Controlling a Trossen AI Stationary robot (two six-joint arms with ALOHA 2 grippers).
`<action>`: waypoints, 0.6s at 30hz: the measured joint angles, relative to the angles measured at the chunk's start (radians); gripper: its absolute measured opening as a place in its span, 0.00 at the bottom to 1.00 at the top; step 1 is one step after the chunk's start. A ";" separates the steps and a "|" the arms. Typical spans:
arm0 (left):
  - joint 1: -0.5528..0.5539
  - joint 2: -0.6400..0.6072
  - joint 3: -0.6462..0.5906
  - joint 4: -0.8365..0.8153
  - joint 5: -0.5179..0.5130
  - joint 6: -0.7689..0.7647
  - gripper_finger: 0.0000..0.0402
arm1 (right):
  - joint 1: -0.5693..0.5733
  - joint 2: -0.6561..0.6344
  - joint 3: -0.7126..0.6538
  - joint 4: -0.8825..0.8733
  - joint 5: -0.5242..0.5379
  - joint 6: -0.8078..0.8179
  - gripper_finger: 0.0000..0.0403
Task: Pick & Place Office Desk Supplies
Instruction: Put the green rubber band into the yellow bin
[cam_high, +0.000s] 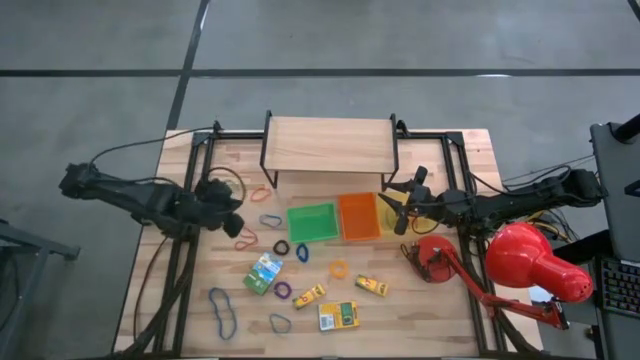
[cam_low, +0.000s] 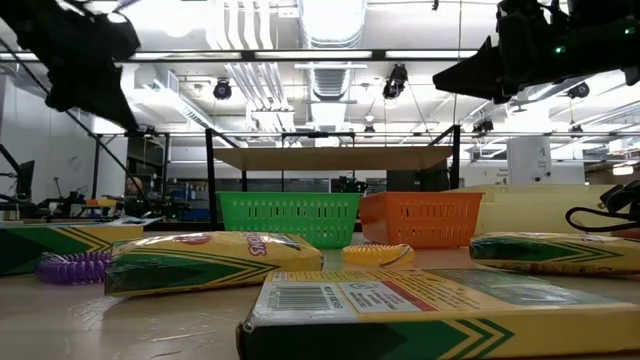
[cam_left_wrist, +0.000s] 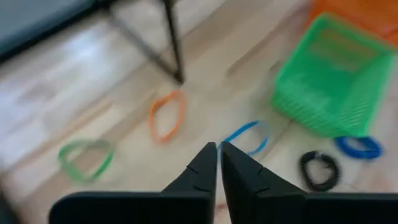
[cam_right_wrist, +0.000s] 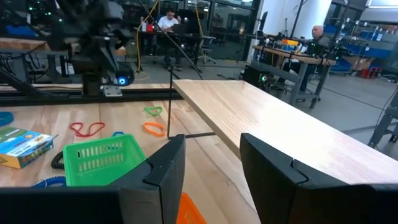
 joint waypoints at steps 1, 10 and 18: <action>0.022 0.027 0.009 -0.011 0.028 -0.006 0.11 | 0.000 0.000 0.000 0.000 0.000 0.000 0.38; 0.268 0.120 0.030 0.011 0.174 0.061 0.47 | 0.000 0.000 0.000 -0.001 0.000 0.000 0.35; 0.524 0.205 0.030 0.039 0.311 0.316 0.66 | 0.000 0.000 0.000 -0.001 0.000 0.000 0.36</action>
